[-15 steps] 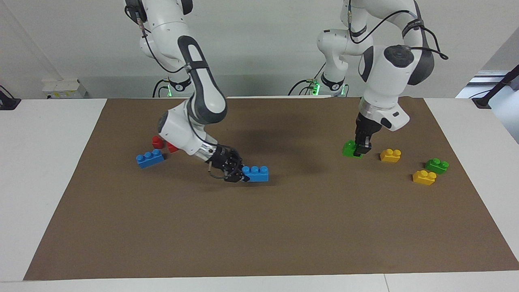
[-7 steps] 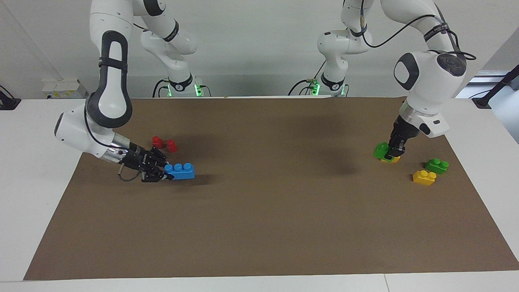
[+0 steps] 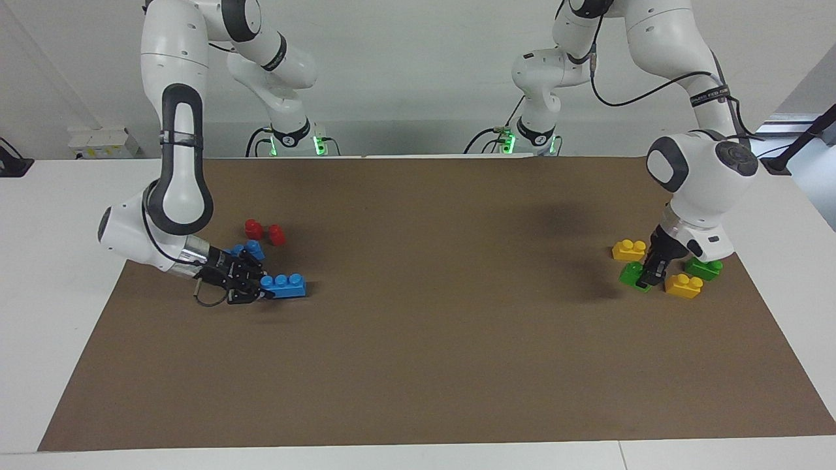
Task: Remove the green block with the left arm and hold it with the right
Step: 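Lower the blue brick onto the table and open the right gripper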
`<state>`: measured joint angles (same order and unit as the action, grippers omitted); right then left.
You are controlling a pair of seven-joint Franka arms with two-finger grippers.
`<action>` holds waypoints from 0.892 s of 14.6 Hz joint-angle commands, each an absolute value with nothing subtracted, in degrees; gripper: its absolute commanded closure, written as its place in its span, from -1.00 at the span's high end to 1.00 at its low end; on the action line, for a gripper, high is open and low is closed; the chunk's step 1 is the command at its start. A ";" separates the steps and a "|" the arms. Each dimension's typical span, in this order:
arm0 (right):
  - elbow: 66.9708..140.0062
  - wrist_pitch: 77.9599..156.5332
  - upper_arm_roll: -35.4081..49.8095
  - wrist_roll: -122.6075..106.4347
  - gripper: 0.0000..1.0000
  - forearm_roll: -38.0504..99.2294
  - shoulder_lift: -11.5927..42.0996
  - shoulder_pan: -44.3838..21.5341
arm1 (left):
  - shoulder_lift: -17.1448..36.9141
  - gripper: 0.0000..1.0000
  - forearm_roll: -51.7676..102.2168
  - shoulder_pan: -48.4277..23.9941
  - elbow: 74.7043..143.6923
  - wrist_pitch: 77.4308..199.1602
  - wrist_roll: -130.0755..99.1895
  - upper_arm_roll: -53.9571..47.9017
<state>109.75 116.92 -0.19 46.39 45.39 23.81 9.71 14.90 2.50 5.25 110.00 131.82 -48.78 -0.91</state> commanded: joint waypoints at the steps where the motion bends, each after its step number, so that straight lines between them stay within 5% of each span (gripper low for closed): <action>1: 112.23 118.74 0.53 44.04 -1.00 45.61 22.68 10.02 | 18.54 -1.00 2.99 5.89 110.04 136.92 -47.20 -1.23; 2: 112.50 119.00 0.53 43.77 -1.00 45.70 22.59 9.93 | 19.24 -1.00 2.99 5.98 110.04 137.63 -47.20 -1.23; 4: 112.41 119.61 0.44 43.07 0.43 45.62 22.59 9.84 | 20.65 -1.00 2.55 5.89 109.69 138.08 -47.11 -1.23; 5: 112.06 119.01 0.35 43.15 0.69 45.53 22.59 10.10 | 21.09 -1.00 1.33 5.54 109.51 138.08 -47.11 -1.32; 8: 110.57 116.46 0.09 43.77 0.93 43.17 20.75 10.46 | 21.80 -0.87 -1.14 5.27 109.07 138.34 -46.41 -1.32; 9: 110.39 115.93 0.00 43.68 0.95 40.63 19.26 10.55 | 21.80 0.98 -1.32 5.19 109.07 138.25 -46.32 -1.32; 13: 107.50 109.36 0.09 42.98 1.00 27.46 12.50 10.46 | 21.80 1.00 -1.32 5.10 108.98 138.34 -45.97 -1.41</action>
